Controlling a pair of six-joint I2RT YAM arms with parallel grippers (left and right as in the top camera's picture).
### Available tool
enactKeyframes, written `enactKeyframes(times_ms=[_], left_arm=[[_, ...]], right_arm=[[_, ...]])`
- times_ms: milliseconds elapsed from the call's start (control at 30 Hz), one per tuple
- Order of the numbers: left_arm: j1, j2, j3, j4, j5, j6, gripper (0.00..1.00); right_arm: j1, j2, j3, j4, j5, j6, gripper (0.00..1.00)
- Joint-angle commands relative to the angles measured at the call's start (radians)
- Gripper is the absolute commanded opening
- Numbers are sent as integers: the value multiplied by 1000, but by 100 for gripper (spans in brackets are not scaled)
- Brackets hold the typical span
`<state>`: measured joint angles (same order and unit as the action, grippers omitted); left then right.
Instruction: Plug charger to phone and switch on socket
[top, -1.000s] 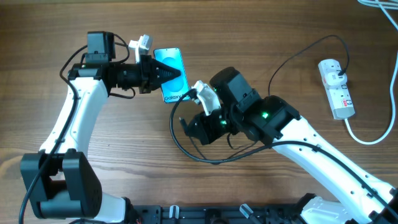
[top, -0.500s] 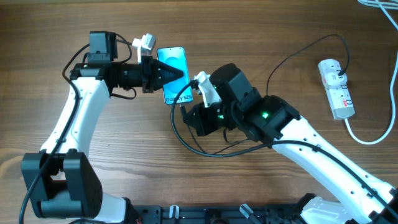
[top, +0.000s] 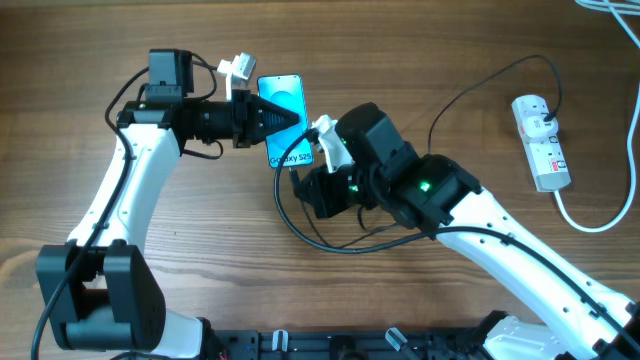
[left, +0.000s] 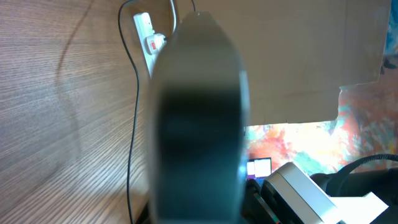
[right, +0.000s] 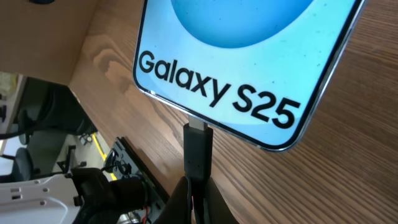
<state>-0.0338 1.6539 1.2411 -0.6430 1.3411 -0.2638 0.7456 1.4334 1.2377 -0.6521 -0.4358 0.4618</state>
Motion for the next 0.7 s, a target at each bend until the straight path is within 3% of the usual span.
enactKeyframes(times_ms=[0, 367, 667], left_arm=[[-10, -12, 0, 0, 49, 34, 4], [-10, -12, 0, 0, 49, 52, 4], [-53, -12, 0, -61, 37, 160, 4]], right_arm=[[-1, 1, -3, 42, 48, 40, 4], [-1, 1, -2, 95, 78, 117, 4], [-31, 1, -2, 105, 77, 113, 4]])
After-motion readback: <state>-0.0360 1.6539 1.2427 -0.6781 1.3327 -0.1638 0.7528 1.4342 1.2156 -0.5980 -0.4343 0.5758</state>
